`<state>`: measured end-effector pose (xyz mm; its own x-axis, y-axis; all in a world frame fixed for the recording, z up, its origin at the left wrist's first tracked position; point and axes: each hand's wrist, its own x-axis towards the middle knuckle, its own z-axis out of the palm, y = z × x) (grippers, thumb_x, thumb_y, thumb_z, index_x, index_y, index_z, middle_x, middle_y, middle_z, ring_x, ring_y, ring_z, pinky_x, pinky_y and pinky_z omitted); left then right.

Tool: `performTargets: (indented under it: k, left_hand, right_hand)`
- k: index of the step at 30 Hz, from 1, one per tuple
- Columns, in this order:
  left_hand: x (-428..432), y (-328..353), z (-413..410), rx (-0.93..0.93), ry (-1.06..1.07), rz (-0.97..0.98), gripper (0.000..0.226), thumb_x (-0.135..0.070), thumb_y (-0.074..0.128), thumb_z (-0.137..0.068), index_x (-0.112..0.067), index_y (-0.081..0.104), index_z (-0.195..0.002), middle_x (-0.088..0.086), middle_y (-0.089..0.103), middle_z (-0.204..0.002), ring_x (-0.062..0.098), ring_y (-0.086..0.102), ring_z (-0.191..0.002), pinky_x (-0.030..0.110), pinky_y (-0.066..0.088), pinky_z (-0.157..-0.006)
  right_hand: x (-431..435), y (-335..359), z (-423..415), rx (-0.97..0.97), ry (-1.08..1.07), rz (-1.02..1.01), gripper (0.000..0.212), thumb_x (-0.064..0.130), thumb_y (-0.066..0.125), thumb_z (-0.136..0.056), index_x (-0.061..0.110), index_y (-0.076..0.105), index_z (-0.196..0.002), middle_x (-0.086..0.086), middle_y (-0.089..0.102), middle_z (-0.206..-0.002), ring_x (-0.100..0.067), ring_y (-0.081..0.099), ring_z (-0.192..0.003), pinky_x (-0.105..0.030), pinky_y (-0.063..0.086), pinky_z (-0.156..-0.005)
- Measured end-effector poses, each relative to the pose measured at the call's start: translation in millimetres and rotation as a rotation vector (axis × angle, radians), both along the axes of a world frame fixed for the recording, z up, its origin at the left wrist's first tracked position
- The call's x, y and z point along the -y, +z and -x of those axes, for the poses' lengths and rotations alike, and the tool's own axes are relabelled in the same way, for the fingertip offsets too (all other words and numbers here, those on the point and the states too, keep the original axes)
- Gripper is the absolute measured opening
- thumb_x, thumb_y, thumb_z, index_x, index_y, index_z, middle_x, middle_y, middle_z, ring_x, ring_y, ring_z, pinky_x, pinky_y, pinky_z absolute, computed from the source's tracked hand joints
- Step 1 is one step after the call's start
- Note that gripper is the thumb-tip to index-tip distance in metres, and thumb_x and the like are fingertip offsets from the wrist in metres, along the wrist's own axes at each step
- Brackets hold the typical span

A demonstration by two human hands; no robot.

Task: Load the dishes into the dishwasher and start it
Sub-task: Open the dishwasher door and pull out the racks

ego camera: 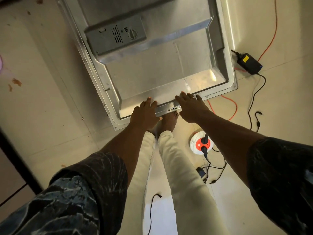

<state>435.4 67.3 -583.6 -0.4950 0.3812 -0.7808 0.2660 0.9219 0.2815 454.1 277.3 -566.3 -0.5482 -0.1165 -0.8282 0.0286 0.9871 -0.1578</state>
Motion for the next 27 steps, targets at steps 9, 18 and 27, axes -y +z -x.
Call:
performTargets:
  k: [9, 18, 27]
  left_hand:
    - [15.6, 105.2, 58.0, -0.093, 0.117, -0.046, 0.073, -0.053, 0.05, -0.098, -0.012, 0.029, -0.154, 0.014, 0.019, -0.164, 0.031, 0.024, -0.149, 0.045, 0.028, -0.118]
    - [42.4, 241.6, 124.7, -0.201, 0.283, -0.105, 0.075, -0.057, 0.042, -0.099, -0.016, 0.018, -0.158, 0.007, 0.011, -0.167, 0.025, 0.012, -0.153, 0.042, 0.018, -0.123]
    - [52.0, 302.4, 240.0, -0.435, 0.391, -0.181, 0.073, -0.052, 0.05, -0.098, -0.019, 0.02, -0.157, 0.006, 0.013, -0.166, 0.025, 0.012, -0.153, 0.043, 0.018, -0.123]
  right_hand:
    - [42.1, 105.9, 51.6, -0.206, -0.038, 0.048, 0.07, 0.026, 0.057, -0.099, 0.016, 0.022, -0.158, -0.016, 0.024, -0.162, -0.038, 0.029, -0.147, -0.048, 0.026, -0.119]
    - [73.5, 243.0, 132.2, -0.371, -0.106, 0.08, 0.067, 0.031, 0.054, -0.1, 0.018, 0.023, -0.158, -0.013, 0.024, -0.164, -0.034, 0.034, -0.146, -0.045, 0.03, -0.116]
    - [83.4, 297.3, 280.0, -0.595, -0.032, 0.159, 0.067, 0.04, 0.052, -0.102, 0.02, 0.022, -0.158, -0.011, 0.021, -0.165, -0.034, 0.031, -0.147, -0.047, 0.033, -0.116]
